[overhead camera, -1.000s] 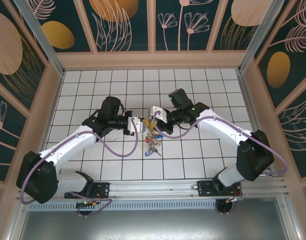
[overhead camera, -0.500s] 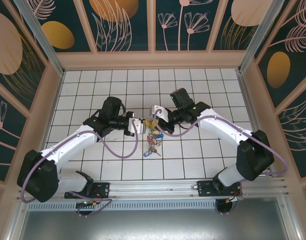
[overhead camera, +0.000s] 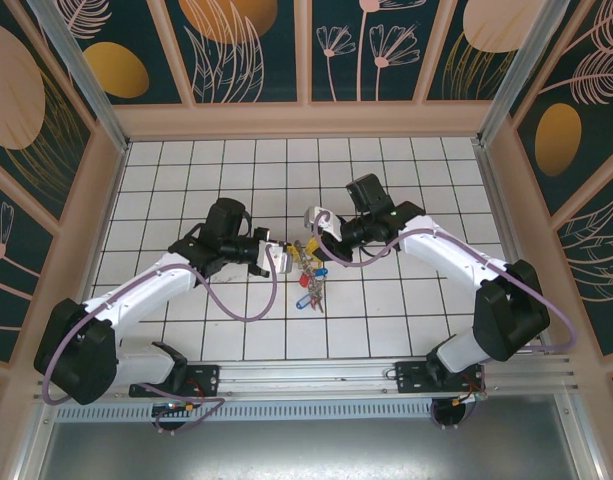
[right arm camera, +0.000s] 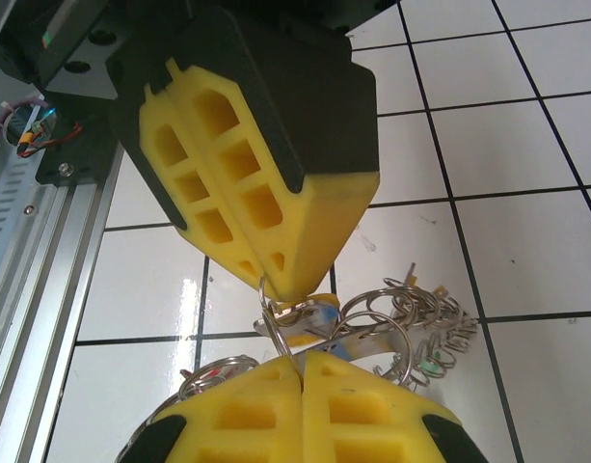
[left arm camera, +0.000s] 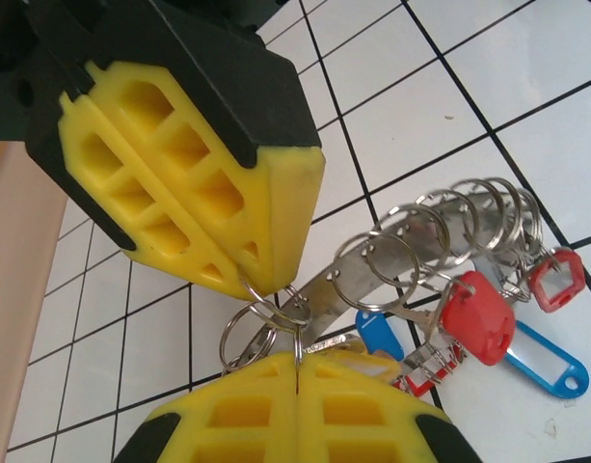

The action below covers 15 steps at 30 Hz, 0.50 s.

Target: Put the keys on the keyring

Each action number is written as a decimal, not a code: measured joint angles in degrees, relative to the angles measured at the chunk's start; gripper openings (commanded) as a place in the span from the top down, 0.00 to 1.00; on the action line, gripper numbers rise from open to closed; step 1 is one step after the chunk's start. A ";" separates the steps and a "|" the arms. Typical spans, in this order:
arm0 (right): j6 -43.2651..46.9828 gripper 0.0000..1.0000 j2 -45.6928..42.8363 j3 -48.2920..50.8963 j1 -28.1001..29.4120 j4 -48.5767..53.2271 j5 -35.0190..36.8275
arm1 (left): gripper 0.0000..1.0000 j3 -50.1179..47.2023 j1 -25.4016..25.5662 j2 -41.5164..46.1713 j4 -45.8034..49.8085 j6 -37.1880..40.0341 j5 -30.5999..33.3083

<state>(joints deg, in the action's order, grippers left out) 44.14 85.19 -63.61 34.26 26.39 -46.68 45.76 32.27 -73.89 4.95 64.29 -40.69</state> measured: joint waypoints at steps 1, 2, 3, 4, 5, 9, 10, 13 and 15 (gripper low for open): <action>-0.15 1.00 0.00 0.00 -0.09 -0.04 -0.17 | 1.00 -0.04 0.04 0.00 -0.02 0.00 0.07; -0.46 1.00 0.00 0.00 -0.15 -0.04 -0.31 | 1.00 -0.07 0.07 0.00 -0.15 0.00 0.11; -0.66 1.00 0.00 0.00 -0.24 -0.13 -0.48 | 1.00 -0.13 0.11 0.02 -0.42 0.00 0.24; -0.96 1.00 -0.02 0.00 -0.42 -0.33 -0.72 | 1.00 -0.24 0.15 0.09 -0.68 -0.02 0.35; -1.14 1.00 -0.04 0.00 -0.57 -0.48 -0.98 | 1.00 -0.39 0.22 0.26 -1.07 -0.04 0.52; -2.12 1.00 -0.46 0.55 -1.09 -1.79 -1.73 | 1.00 -1.22 0.31 1.07 -2.99 -0.79 0.68; -2.69 1.00 -0.70 1.01 -1.18 -2.49 -1.92 | 1.00 -1.44 0.33 1.18 -3.52 -1.22 0.68; -5.60 1.00 -1.66 3.13 -1.42 -6.12 -2.91 | 1.00 -2.54 0.31 1.40 -5.86 -3.63 0.39; -8.41 1.00 -2.49 5.11 -1.60 -9.70 -3.61 | 1.00 -3.45 0.31 1.46 -7.78 -5.77 -0.07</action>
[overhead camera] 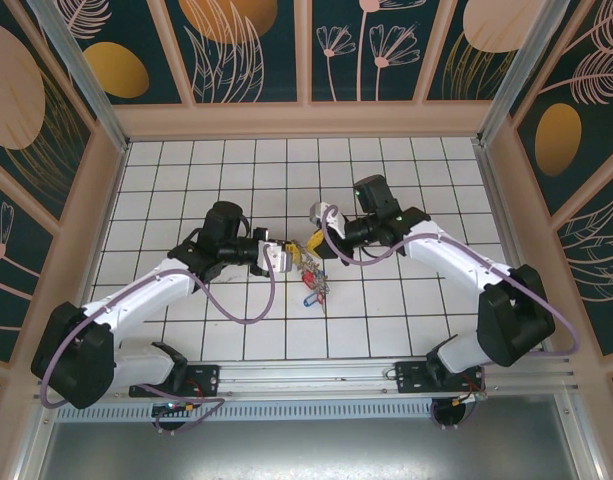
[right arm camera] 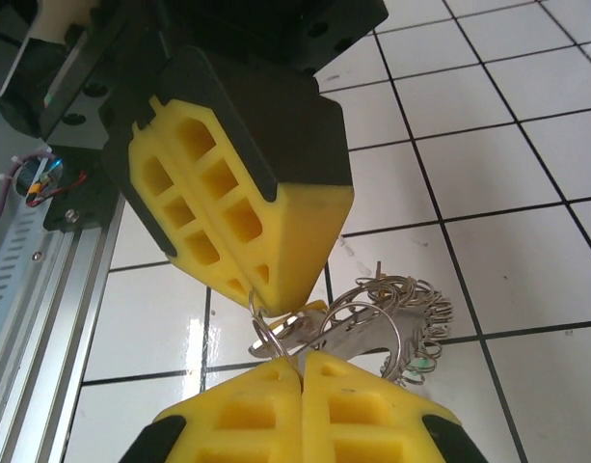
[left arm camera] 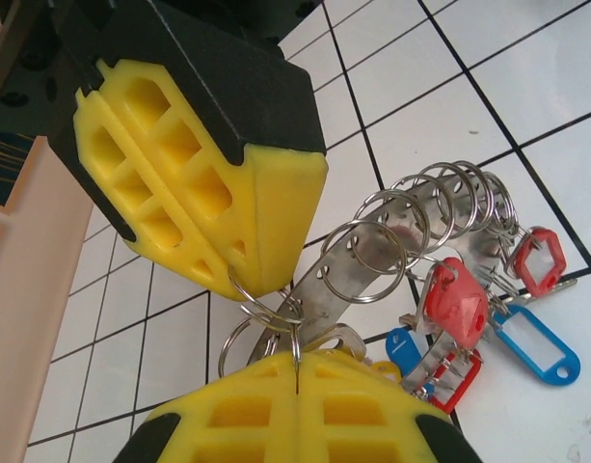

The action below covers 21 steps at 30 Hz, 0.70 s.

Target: Put the keys on the keyring

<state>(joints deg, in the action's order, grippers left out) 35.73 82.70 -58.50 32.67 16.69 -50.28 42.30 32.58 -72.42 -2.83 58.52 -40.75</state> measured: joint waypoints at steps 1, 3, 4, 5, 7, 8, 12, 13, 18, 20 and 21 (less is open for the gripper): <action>-1.84 1.00 -0.48 1.27 -0.02 -2.25 -0.46 | 1.00 -0.46 0.00 0.00 -1.09 -1.16 -0.26; -4.85 1.00 -1.09 3.04 -0.07 -5.62 -1.07 | 1.00 -1.03 0.00 0.00 -2.27 -2.86 -0.57; -6.47 1.00 -1.36 4.02 -0.07 -7.78 -1.44 | 1.00 -1.20 0.00 0.00 -2.97 -3.63 -0.63; -7.80 1.00 -1.53 4.68 -0.07 -9.22 -1.75 | 1.00 -1.27 0.00 0.00 -3.45 -4.24 -0.63; -10.36 1.00 -1.90 5.90 -0.07 -12.28 -2.14 | 1.00 -1.29 0.00 0.00 -4.31 -5.33 -0.59; -11.37 1.00 -1.99 6.21 -0.07 -13.42 -2.16 | 1.00 -1.29 0.00 0.00 -4.52 -5.75 -0.50; -15.39 1.00 -2.21 7.85 -0.33 -17.77 -2.12 | 0.93 -1.29 0.00 0.00 -5.20 -7.48 0.61; -16.24 1.00 -2.21 8.20 -0.35 -18.58 -2.10 | 0.92 -1.29 0.00 0.00 -5.20 -7.69 0.76; -18.36 1.00 -2.21 9.09 -0.35 -21.14 -2.08 | 0.89 -1.29 0.00 0.00 -5.16 -8.50 1.01; -18.67 1.00 -2.21 9.16 -0.35 -21.64 -2.03 | 0.87 -1.29 0.00 0.00 -5.09 -8.74 1.01; -18.80 1.00 -2.21 9.16 -0.35 -21.90 -1.99 | 0.86 -1.29 0.00 0.02 -5.09 -8.74 1.01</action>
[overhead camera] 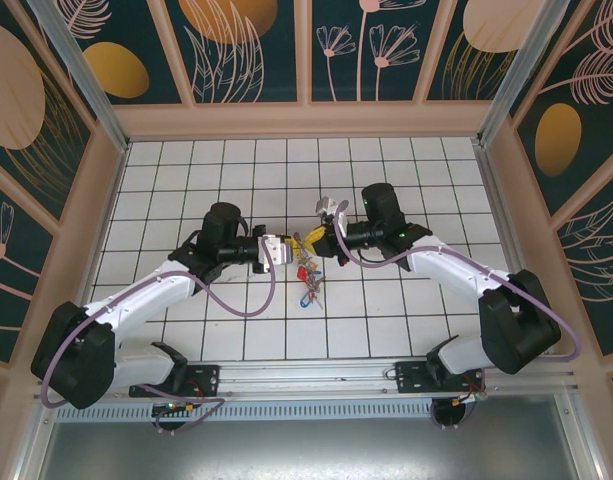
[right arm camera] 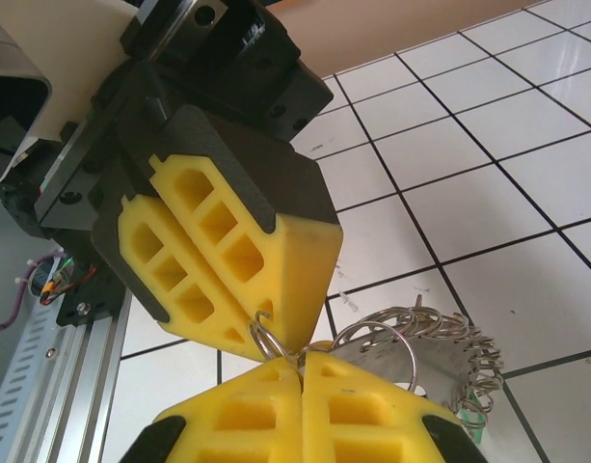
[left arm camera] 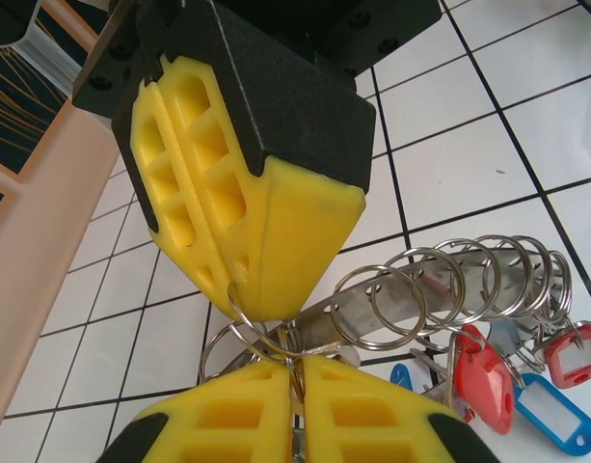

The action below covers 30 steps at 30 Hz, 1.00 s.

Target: Put the keys on the keyring

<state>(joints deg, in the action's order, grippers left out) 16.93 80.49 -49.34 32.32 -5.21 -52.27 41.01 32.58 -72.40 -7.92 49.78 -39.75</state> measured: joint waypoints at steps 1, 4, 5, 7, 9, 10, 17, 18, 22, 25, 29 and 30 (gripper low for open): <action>-0.22 1.00 0.00 0.02 0.00 -0.26 0.11 | 0.81 0.00 0.00 0.00 0.02 -0.04 0.13; -0.70 1.00 -0.09 0.02 -0.02 -1.09 0.35 | 0.80 -0.09 0.00 0.09 0.07 -0.39 0.22; -0.87 1.00 -0.22 0.02 -0.04 -1.49 0.46 | 0.80 -0.17 0.00 0.15 0.07 -0.42 0.22; -1.07 1.00 -0.52 0.07 -0.04 -2.27 1.01 | 0.79 -0.33 0.00 0.39 0.11 -0.48 0.15; -1.31 1.00 -0.90 0.33 -0.09 -3.10 1.46 | 0.79 -0.39 0.02 0.79 0.11 -0.81 -0.07; -1.46 1.00 -1.07 0.48 -0.09 -3.58 1.68 | 0.79 -0.44 0.02 0.96 0.11 -1.09 -0.15; -2.97 1.00 -1.86 1.64 -0.09 -6.69 3.06 | 0.77 -2.49 0.00 1.86 -3.50 -6.56 -0.90; -2.97 1.00 -1.92 1.79 -0.09 -6.91 3.26 | 0.77 -2.71 -0.09 1.88 -4.02 -7.34 -0.92; -2.89 1.00 -2.47 2.27 -0.07 -7.04 4.22 | 0.76 -3.08 -1.42 2.34 -5.14 -9.05 -0.70; -2.47 1.00 -2.62 2.27 0.09 -7.04 4.83 | 0.70 -3.10 -3.26 3.69 -5.11 -9.44 -0.55; -1.79 1.00 -2.82 2.27 0.87 -7.04 6.10 | 0.63 -3.10 -4.87 5.70 -5.14 -9.86 -0.46; -1.38 1.00 -2.82 2.27 1.16 -7.02 6.34 | 0.63 -3.10 -4.96 6.01 -5.18 -10.03 -0.50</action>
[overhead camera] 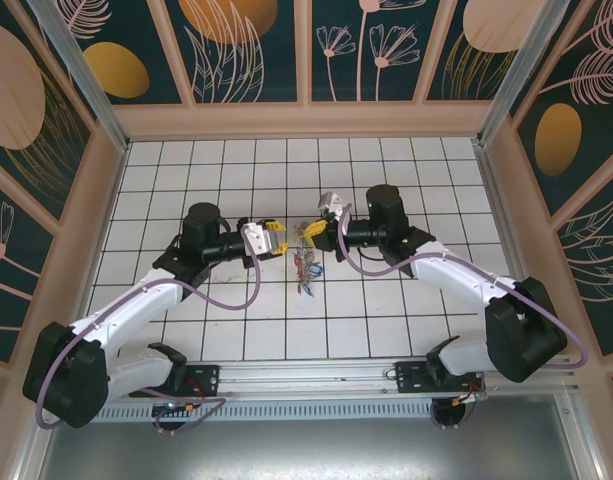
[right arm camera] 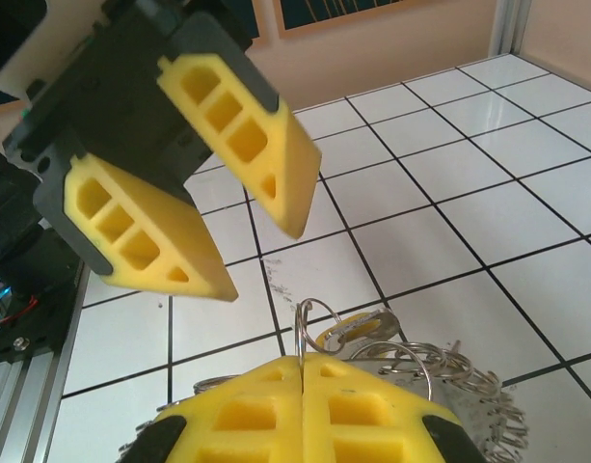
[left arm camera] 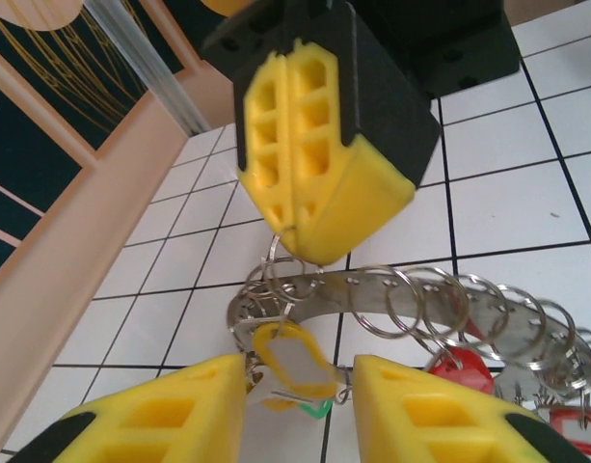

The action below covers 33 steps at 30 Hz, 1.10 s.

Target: Put the keys on the keyring

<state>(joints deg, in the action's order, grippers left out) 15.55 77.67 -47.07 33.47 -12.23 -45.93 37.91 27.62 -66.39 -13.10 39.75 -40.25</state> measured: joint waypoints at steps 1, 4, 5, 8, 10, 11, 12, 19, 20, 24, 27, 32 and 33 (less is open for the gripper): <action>0.42 1.00 0.00 0.00 0.31 0.00 0.17 | 0.62 0.00 0.00 0.13 -0.17 -0.22 -0.04; 1.40 1.00 0.00 0.00 1.25 0.02 1.01 | 0.60 0.00 0.02 0.02 -0.61 -1.36 -0.59; 1.77 1.00 -0.02 0.00 1.53 0.02 1.16 | 0.60 0.00 0.02 -0.15 -0.98 -1.86 -0.96; 2.80 1.00 -0.02 0.00 2.19 0.02 1.73 | 0.61 0.04 0.02 -1.62 -2.05 -3.19 -1.79; 3.52 1.00 -0.02 0.00 2.58 0.00 2.36 | 0.62 0.15 0.02 -2.78 -2.16 -3.82 -2.58; 3.69 1.00 -0.02 0.00 2.73 0.00 2.64 | 0.62 0.22 0.02 -3.28 -2.14 -4.09 -3.02; 3.93 1.00 -0.02 0.00 2.89 0.00 2.89 | 0.63 0.31 0.02 -3.74 -2.16 -4.28 -3.34; 6.25 1.00 -0.02 0.00 4.07 0.00 4.33 | 0.73 0.61 0.02 -4.87 -2.69 -5.86 -4.85; 6.56 1.00 -0.02 0.00 4.22 0.00 4.39 | 0.76 0.66 0.02 -4.90 -2.86 -6.12 -5.03; 7.19 1.00 -0.02 0.00 4.63 0.00 4.63 | 0.86 0.90 0.02 -4.92 -3.37 -6.84 -6.01; 8.02 1.00 -0.02 0.00 4.63 0.00 5.35 | 0.97 0.90 0.00 -4.92 -3.32 -7.08 -6.38; 9.20 1.00 -0.02 0.00 4.63 0.13 6.05 | 1.00 1.46 -0.20 -4.94 -1.86 -6.54 -6.45; 9.75 1.00 -0.02 -0.02 4.66 0.46 6.10 | 1.00 1.66 -0.20 -4.94 -1.44 -6.32 -6.38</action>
<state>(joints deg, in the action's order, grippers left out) 25.30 77.65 -47.09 38.13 -11.77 -39.83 39.57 27.42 -71.33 -14.55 33.43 -46.63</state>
